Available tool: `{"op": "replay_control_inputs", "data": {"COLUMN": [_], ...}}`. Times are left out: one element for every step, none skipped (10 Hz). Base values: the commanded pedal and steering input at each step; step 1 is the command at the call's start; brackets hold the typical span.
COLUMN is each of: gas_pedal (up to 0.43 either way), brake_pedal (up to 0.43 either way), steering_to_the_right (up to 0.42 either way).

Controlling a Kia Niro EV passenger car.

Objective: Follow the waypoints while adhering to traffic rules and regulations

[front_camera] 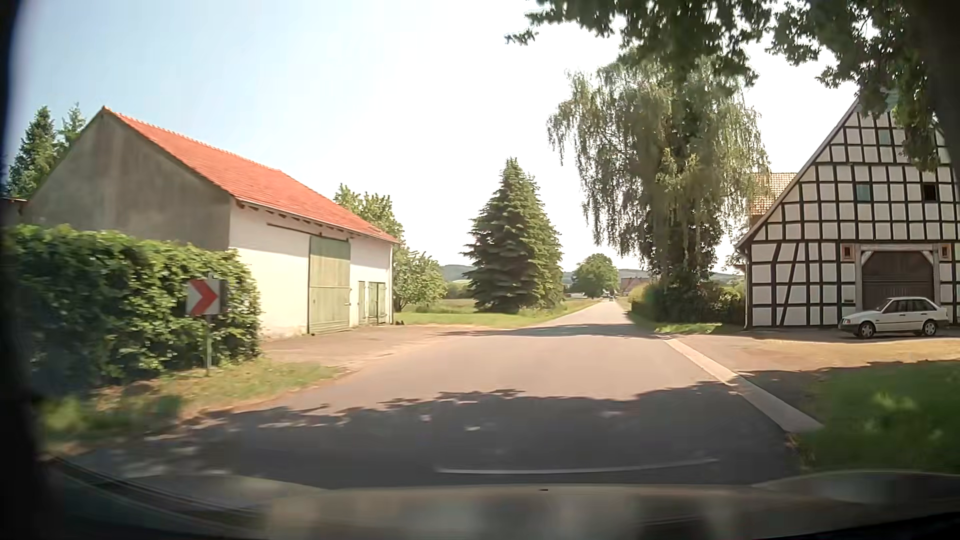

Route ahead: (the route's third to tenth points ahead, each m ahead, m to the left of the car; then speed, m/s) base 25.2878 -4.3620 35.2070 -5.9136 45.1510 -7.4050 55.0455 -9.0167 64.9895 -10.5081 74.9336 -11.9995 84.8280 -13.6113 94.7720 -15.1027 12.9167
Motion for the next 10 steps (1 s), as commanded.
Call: {"op": "replay_control_inputs", "data": {"gas_pedal": [0.319,0.319,0.331,0.331,0.331,0.339,0.339,0.358,0.37,0.37], "brake_pedal": [0.006,0.006,0.006,0.006,0.006,0.006,0.006,0.006,0.006,0.006], "steering_to_the_right": [0.089,0.081,0.071,0.06,0.049,0.037,0.025,0.016,0.012,0.008]}}
